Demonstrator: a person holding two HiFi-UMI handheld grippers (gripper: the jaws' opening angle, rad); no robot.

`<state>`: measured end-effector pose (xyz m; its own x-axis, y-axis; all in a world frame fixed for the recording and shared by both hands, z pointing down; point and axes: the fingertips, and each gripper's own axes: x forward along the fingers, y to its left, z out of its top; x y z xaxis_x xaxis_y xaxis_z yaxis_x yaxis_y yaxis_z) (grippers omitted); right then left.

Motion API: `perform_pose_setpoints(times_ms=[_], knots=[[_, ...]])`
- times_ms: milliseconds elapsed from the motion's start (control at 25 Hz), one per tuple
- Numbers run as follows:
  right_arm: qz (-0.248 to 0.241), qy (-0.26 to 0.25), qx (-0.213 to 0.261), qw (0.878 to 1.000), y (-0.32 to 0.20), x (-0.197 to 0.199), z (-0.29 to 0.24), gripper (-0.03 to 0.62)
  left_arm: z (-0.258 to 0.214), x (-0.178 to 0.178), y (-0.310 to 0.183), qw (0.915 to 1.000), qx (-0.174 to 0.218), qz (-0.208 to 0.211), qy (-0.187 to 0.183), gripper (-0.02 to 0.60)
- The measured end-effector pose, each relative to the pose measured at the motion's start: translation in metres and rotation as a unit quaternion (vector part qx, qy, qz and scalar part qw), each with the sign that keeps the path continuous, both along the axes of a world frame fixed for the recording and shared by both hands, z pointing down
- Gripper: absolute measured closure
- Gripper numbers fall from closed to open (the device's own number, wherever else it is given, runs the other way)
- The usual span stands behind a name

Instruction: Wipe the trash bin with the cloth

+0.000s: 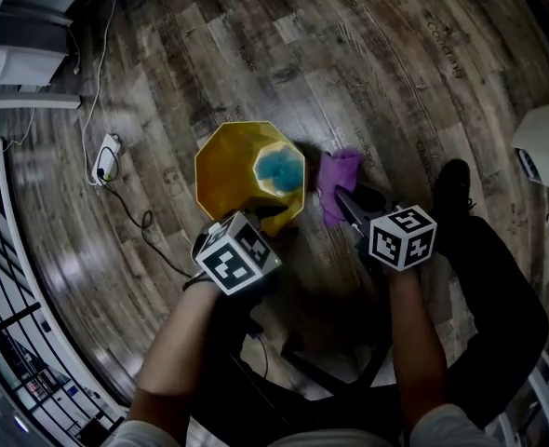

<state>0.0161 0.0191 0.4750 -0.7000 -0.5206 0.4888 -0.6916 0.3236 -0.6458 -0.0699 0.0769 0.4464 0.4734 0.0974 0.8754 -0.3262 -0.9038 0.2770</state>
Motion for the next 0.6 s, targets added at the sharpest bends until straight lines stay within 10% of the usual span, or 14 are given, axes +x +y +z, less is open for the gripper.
perform_pose_setpoints(times_ms=[200,600], knots=[[-0.035,-0.057,0.019,0.998,0.008,-0.023,-0.028,0.488,0.013,-0.008,0.004,0.9995,-0.001,0.006,-0.030,0.436],[-0.092,-0.008,0.027,0.995,-0.002,-0.042,-0.016,0.488,0.009,0.002,-0.005,0.9998,0.012,0.007,-0.014,0.505]])
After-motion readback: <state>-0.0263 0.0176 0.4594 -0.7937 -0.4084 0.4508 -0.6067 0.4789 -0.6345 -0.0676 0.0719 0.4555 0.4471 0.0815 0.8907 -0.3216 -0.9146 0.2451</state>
